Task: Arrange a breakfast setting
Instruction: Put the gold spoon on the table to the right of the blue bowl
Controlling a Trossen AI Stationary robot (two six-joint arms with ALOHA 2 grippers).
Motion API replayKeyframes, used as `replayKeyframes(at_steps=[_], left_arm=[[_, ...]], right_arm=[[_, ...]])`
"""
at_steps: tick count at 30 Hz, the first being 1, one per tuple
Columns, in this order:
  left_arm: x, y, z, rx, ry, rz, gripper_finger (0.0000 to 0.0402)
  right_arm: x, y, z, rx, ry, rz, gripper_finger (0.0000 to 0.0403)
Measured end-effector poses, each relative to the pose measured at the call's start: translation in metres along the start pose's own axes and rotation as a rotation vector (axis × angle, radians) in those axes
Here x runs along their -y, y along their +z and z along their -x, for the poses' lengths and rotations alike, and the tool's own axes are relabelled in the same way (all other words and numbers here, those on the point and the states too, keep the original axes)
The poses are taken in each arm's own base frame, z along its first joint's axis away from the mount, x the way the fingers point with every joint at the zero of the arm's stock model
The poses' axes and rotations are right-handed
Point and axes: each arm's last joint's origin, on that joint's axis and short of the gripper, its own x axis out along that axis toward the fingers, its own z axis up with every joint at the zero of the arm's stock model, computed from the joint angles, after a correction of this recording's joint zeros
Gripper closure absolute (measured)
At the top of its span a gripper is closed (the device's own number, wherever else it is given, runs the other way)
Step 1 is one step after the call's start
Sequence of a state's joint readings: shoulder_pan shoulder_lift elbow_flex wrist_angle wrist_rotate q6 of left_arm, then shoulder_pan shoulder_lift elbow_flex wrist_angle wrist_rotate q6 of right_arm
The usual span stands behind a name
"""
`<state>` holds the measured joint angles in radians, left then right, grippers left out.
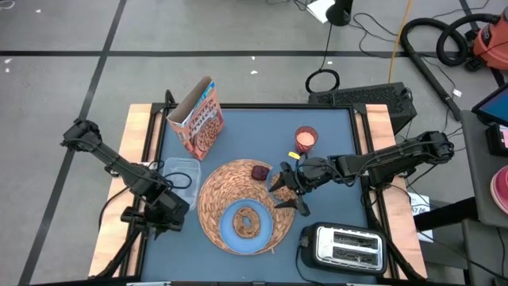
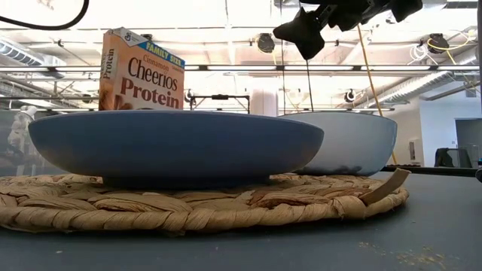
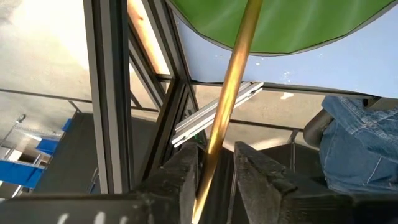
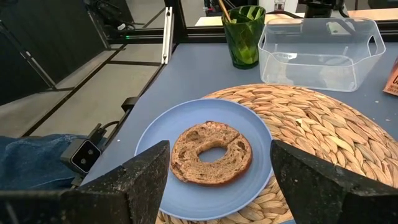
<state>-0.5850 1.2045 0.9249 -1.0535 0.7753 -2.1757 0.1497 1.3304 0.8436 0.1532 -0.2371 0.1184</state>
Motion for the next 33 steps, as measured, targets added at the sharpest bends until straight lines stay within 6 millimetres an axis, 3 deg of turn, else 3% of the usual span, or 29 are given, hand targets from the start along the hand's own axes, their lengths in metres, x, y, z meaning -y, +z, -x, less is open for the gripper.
replayKeyframes(at_steps=[8, 33], left_arm=[[0.0001, 0.0000, 0.0000, 0.000, -0.001, -0.001, 0.0308], [0.0002, -0.0001, 0.0000, -0.001, -0.001, -0.001, 0.0310]], right_arm=[[0.0000, 0.0000, 0.0000, 0.000, 0.000, 0.007, 0.0133], [-0.0001, 0.0000, 0.0000, 0.000, 0.000, 0.008, 0.0133]])
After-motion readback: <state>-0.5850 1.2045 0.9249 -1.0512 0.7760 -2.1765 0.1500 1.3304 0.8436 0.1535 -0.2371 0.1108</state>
